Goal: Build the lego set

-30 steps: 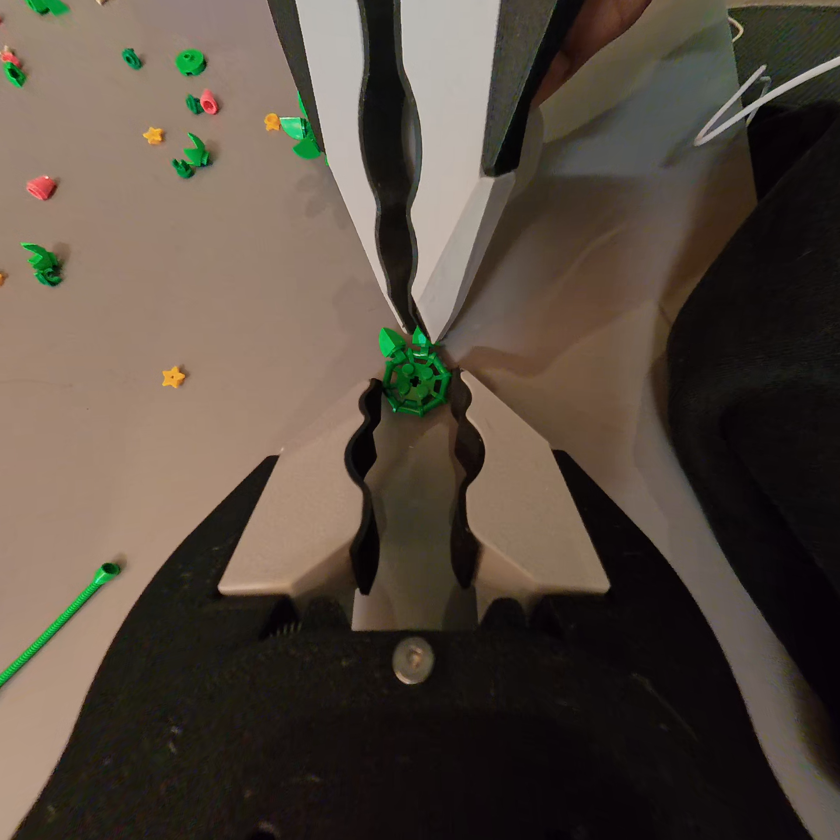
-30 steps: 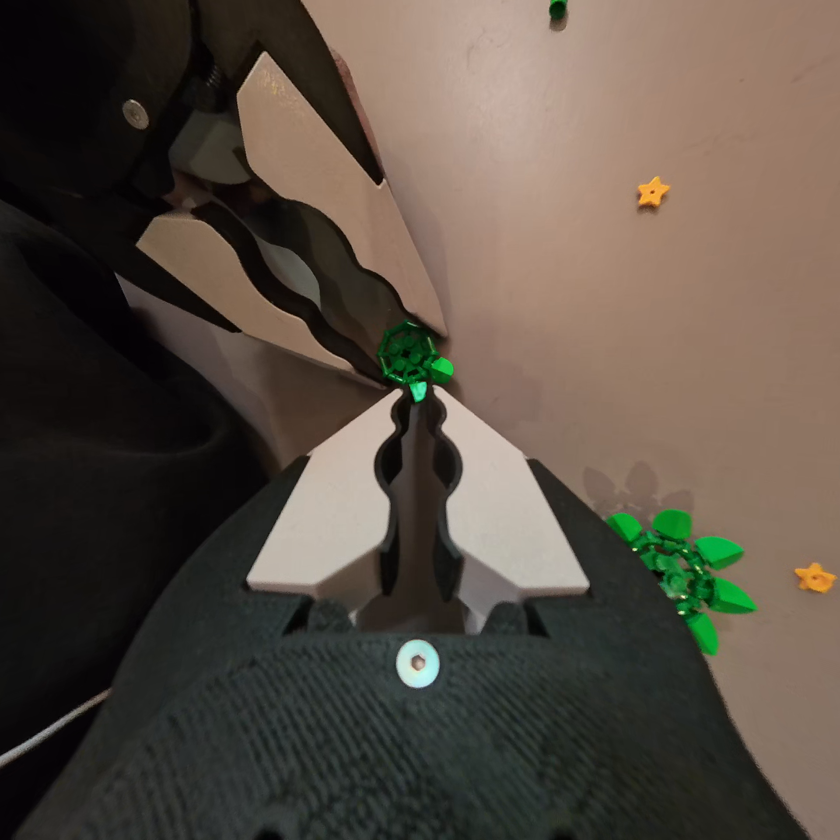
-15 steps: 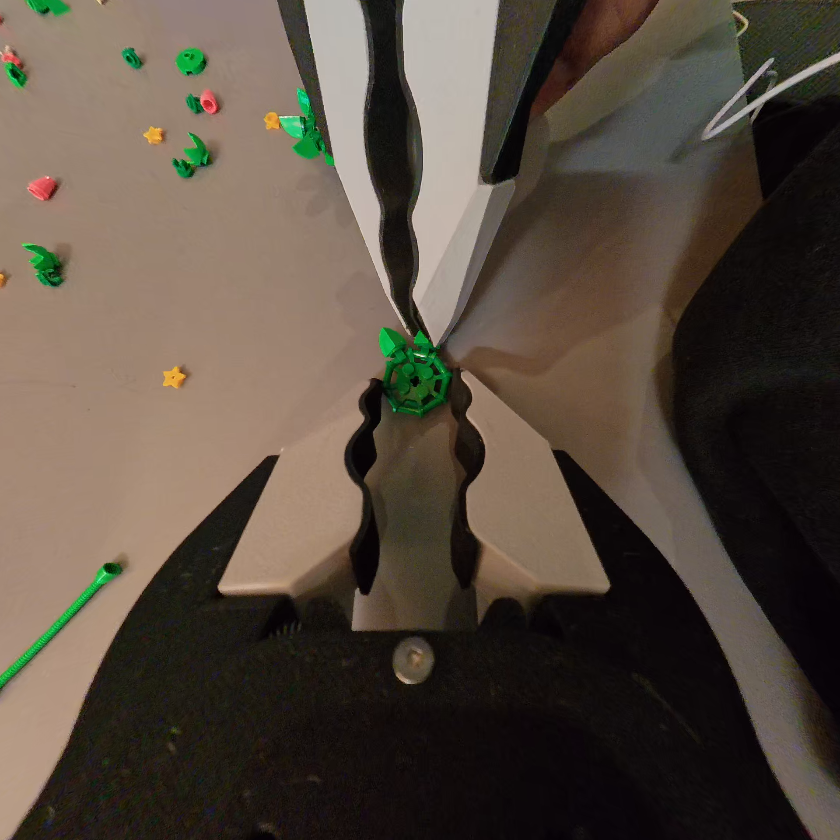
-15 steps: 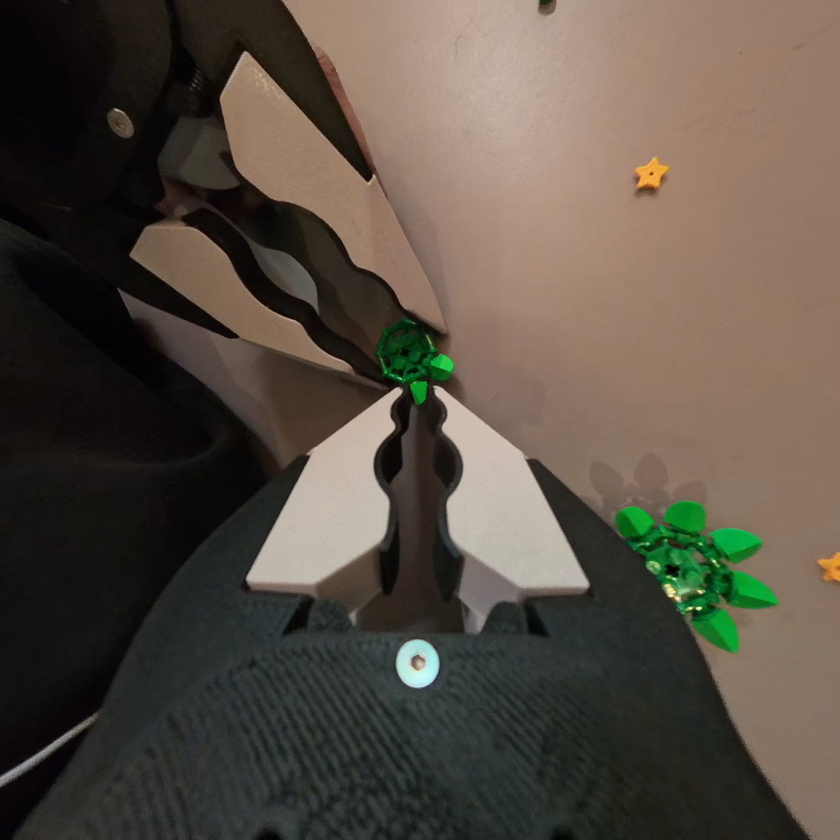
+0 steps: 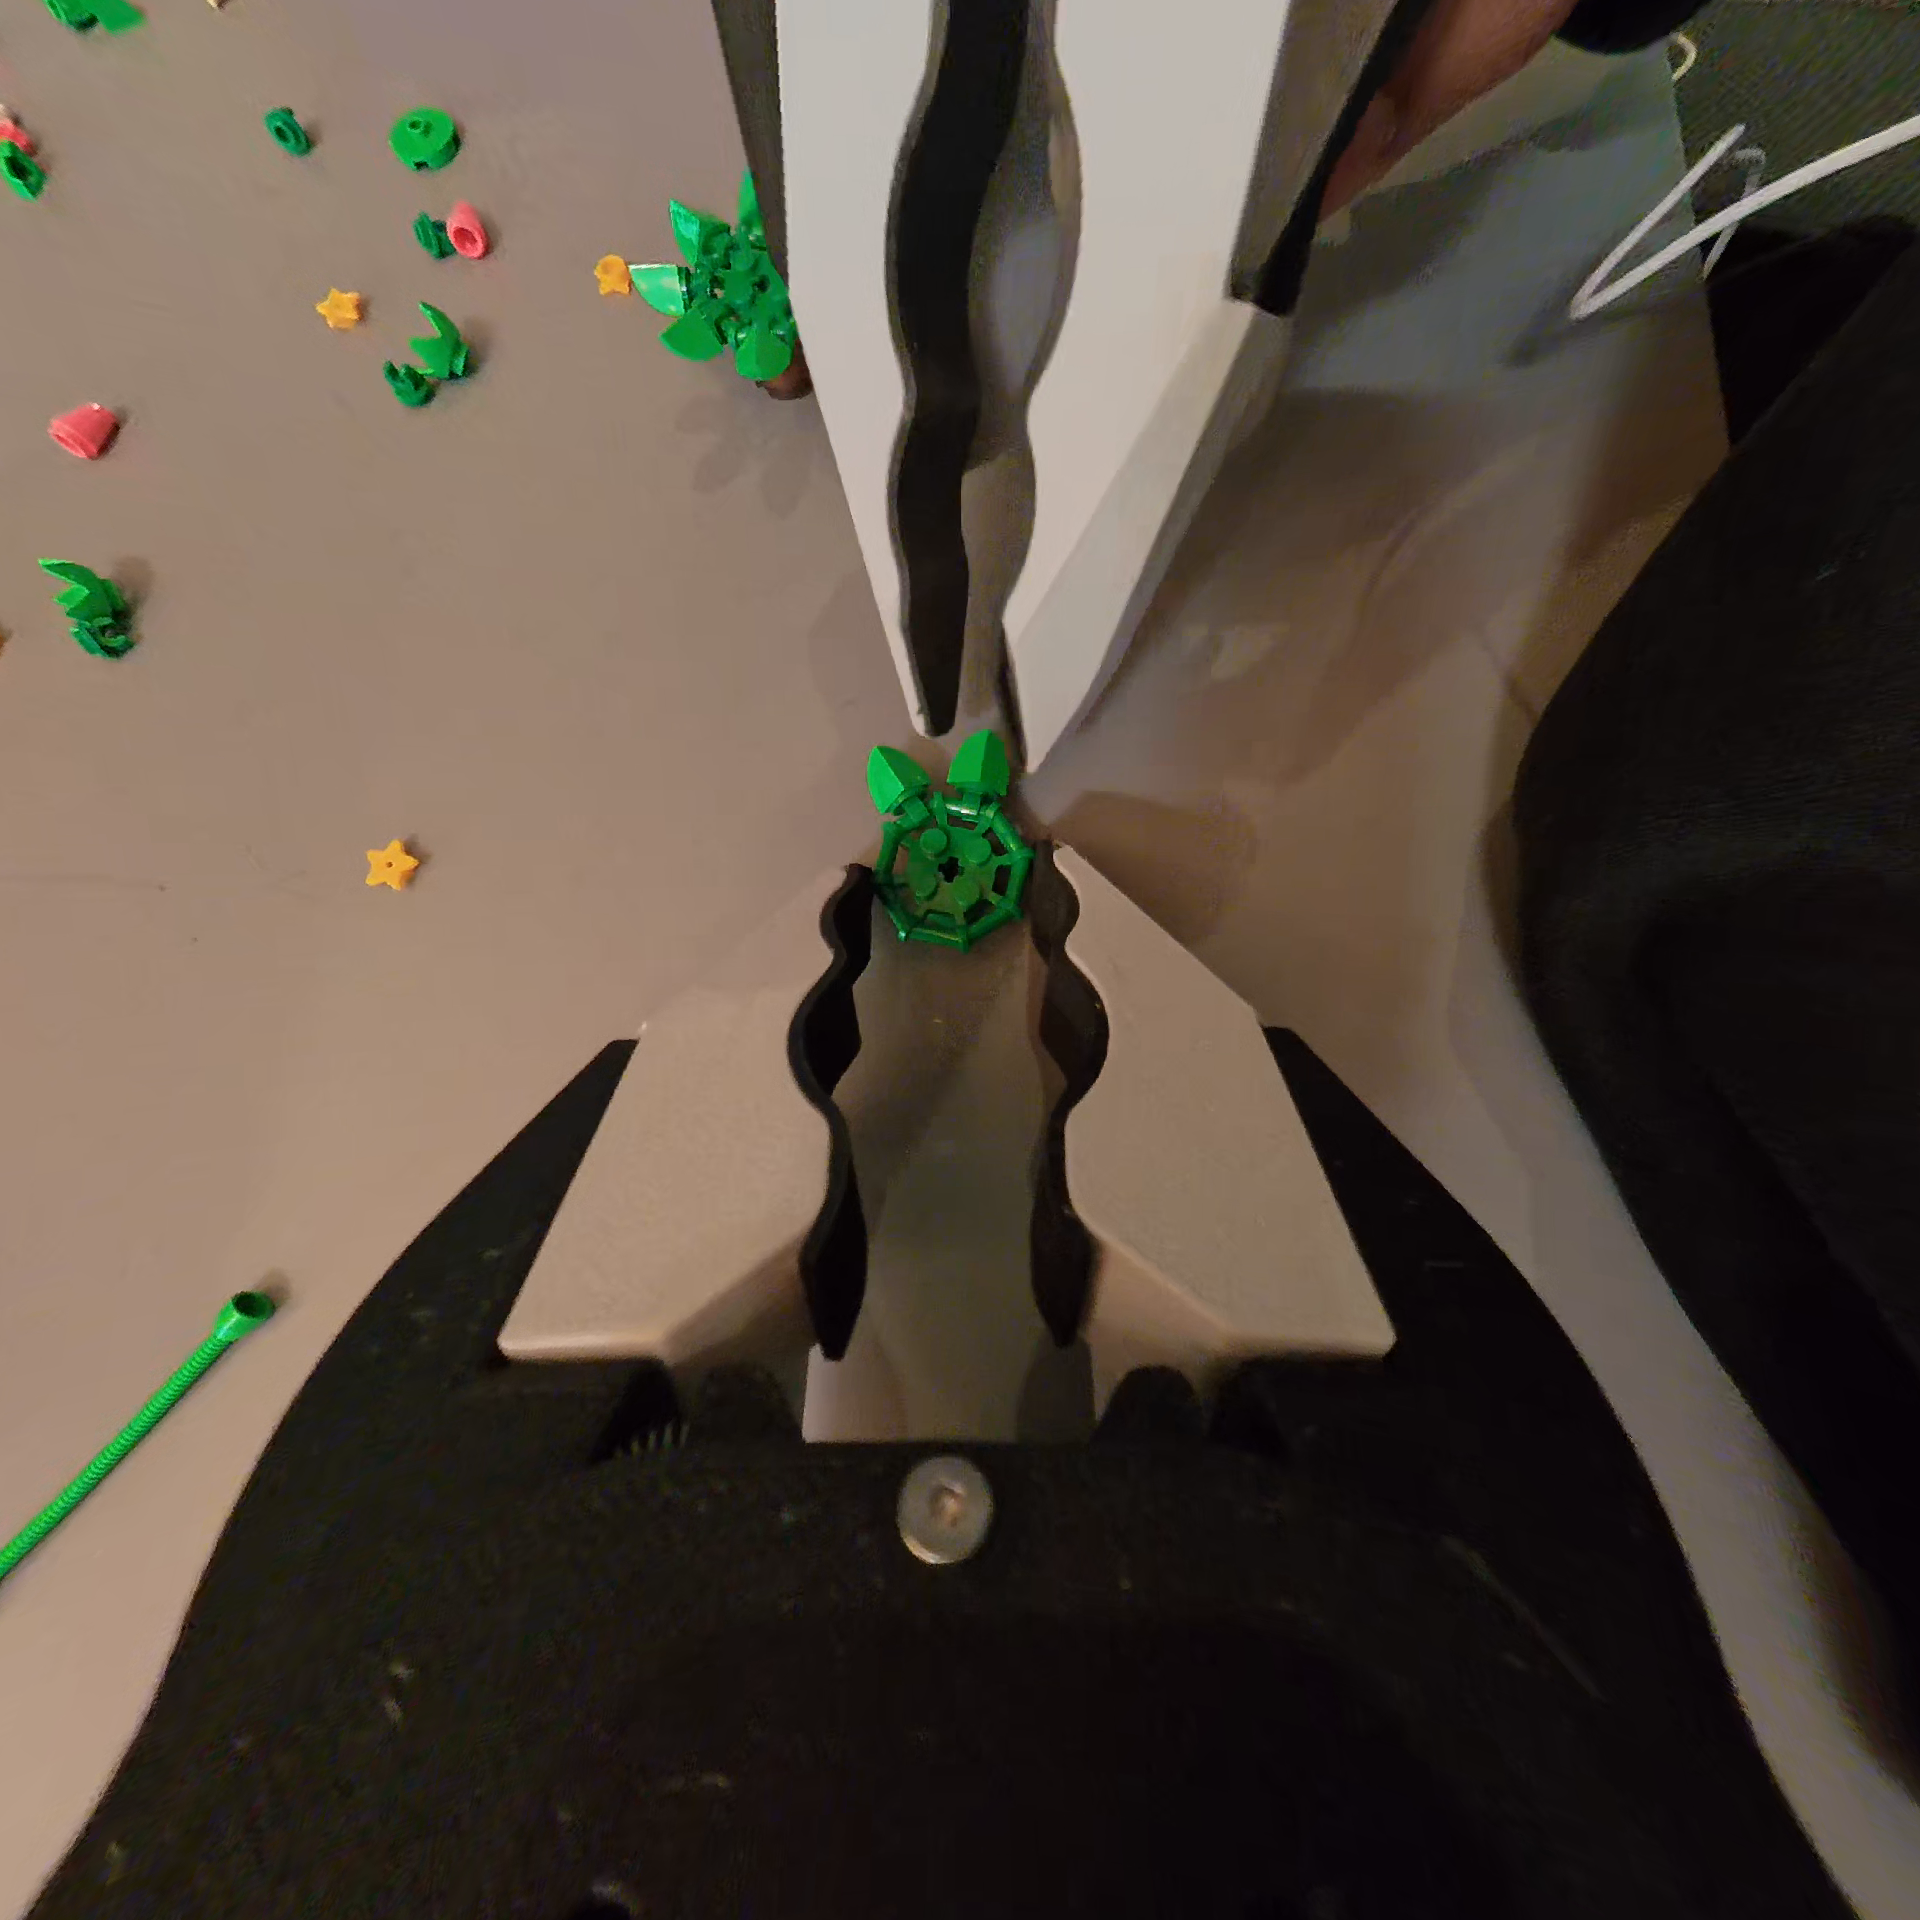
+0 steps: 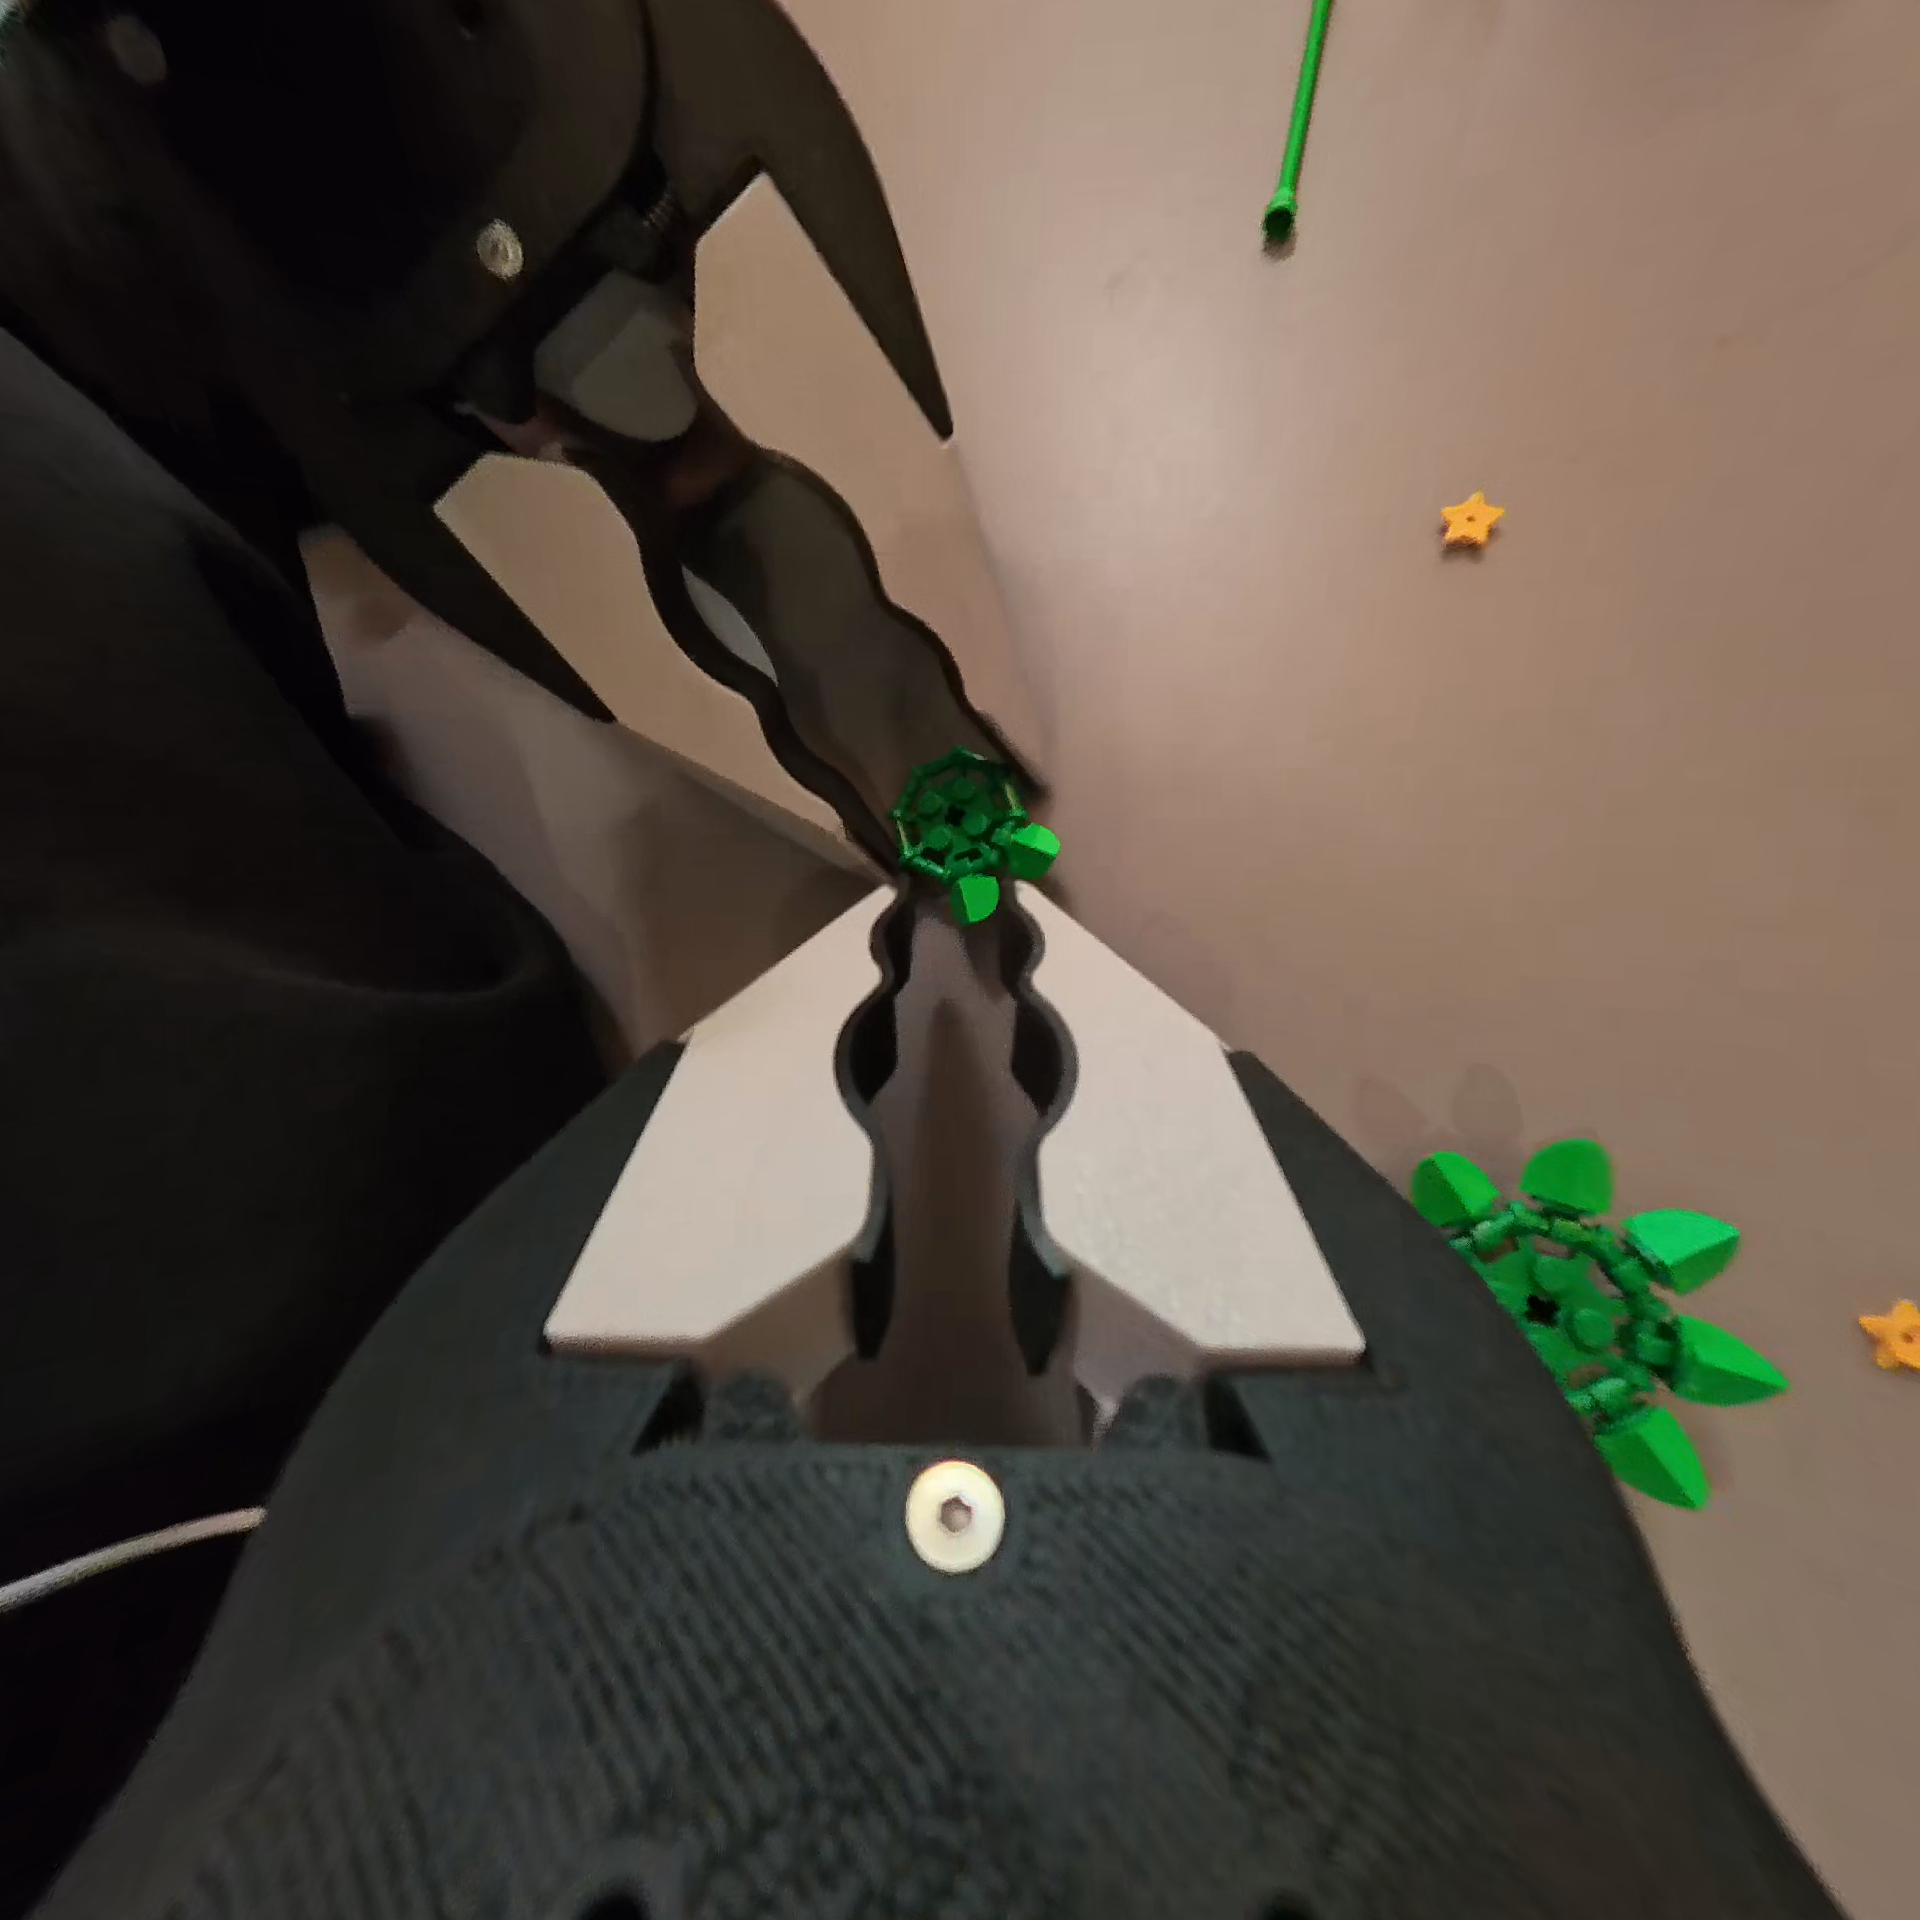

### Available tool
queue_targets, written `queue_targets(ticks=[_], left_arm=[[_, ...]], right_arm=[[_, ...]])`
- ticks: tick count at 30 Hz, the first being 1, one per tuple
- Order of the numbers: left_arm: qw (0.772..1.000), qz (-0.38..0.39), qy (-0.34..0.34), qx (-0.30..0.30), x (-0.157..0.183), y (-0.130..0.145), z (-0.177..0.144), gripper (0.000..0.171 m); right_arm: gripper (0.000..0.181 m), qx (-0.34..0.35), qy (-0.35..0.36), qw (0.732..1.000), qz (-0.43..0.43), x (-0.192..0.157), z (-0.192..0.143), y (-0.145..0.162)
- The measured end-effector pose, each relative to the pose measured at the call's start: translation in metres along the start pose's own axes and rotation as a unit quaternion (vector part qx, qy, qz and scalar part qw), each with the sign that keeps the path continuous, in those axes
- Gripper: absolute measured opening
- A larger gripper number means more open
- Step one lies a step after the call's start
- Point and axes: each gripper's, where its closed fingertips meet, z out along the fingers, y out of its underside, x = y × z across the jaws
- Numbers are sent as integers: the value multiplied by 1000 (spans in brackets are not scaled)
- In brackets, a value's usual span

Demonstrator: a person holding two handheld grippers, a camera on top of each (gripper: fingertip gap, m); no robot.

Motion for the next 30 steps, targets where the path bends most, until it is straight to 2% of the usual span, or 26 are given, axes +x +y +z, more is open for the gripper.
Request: queue_targets(ticks=[8,24,30], left_arm=[[1000,1,0,-1,0,0,0,30],[1000,7,-4,-2,-5,-1,2,30],[1000,9,-6,-2,-7,-2,2,30]], right_arm=[[7,-20,36,998,-51,4,6,6],[5,16,-38,994,103,3,6,6],[5,21,-50,990,134,3,6,6]])
